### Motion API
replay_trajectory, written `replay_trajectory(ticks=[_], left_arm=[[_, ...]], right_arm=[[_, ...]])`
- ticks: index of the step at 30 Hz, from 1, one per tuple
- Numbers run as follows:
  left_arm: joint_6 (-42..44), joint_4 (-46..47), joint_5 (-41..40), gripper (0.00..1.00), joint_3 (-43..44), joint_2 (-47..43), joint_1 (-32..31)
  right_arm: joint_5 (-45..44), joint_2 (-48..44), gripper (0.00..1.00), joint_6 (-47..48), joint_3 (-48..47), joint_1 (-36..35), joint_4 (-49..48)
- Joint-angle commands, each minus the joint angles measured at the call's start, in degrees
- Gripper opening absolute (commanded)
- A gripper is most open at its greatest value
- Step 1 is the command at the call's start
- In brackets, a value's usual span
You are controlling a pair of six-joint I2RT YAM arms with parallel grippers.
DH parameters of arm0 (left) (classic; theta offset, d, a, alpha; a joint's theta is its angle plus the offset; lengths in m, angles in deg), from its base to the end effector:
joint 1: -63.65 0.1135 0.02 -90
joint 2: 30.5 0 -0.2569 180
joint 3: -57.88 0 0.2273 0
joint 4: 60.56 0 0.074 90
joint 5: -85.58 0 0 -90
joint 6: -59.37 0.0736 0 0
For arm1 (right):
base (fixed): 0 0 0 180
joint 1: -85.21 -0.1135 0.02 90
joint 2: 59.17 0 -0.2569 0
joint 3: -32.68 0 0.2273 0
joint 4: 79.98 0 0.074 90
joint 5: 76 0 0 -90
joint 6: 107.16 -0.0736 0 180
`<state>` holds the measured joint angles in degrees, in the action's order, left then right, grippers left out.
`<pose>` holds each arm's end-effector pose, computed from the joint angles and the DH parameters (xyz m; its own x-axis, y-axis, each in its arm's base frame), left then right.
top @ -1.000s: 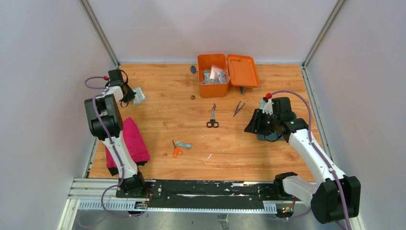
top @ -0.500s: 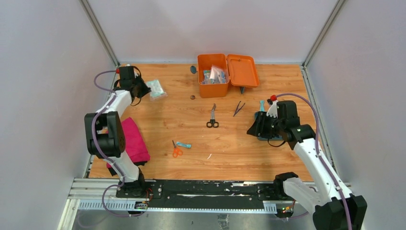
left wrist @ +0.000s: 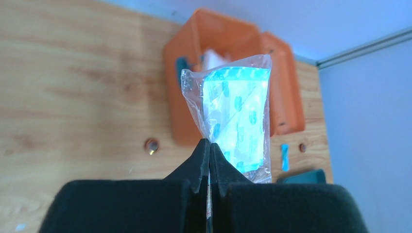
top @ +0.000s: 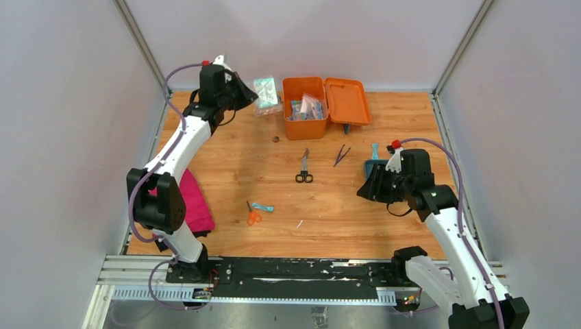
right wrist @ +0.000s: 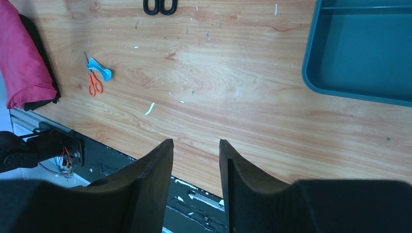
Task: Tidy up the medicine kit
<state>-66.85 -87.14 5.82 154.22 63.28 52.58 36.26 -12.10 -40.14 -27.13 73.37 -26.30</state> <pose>0.3878 -0.0892 0.3204 -0.5281 -0.4892 -0.6941 0.0449 0.8002 -0.5981 0.1647 0.0630 0.2586 -0.7739 0.2069 -0.5985 -0.1823 0.8323 0.5234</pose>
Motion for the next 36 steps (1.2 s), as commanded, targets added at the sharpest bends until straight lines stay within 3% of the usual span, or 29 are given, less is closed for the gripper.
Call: replay_trajectory(ticks=[1,9,19,25,26,31,36], left_arm=[[2.2,0.3,3.3,0.0,8.3,5.4,-2.8],[5.1,1.1,4.8,0.0,20.5,17.5,-8.1],[3.4,0.3,3.5,0.0,35.4,31.8,-9.6],[4.6,-0.8,0.9,0.0,37.2,35.3,-9.7],[5.0,-1.2,0.3,0.02,37.6,35.8,-9.7],[6.4,-3.9,-0.3,0.31,39.1,36.6,-9.7],[8.4,-5.5,-1.6,0.41,38.4,31.3,-9.7]], right_arm=[[-1.3,-1.3,0.45,-0.3,-1.2,0.6,3.3],[-1.4,-0.9,0.45,0.0,-0.6,0.6,3.6],[-2.6,-0.8,0.45,0.5,-0.1,0.6,4.3],[-2.8,-0.8,0.45,0.7,-0.1,0.6,4.5],[-2.9,-0.8,0.45,0.7,-0.1,0.7,4.6],[-3.0,-0.9,0.45,1.0,-0.4,0.6,5.0],[-3.2,-1.5,0.45,0.9,-1.3,0.6,5.6]])
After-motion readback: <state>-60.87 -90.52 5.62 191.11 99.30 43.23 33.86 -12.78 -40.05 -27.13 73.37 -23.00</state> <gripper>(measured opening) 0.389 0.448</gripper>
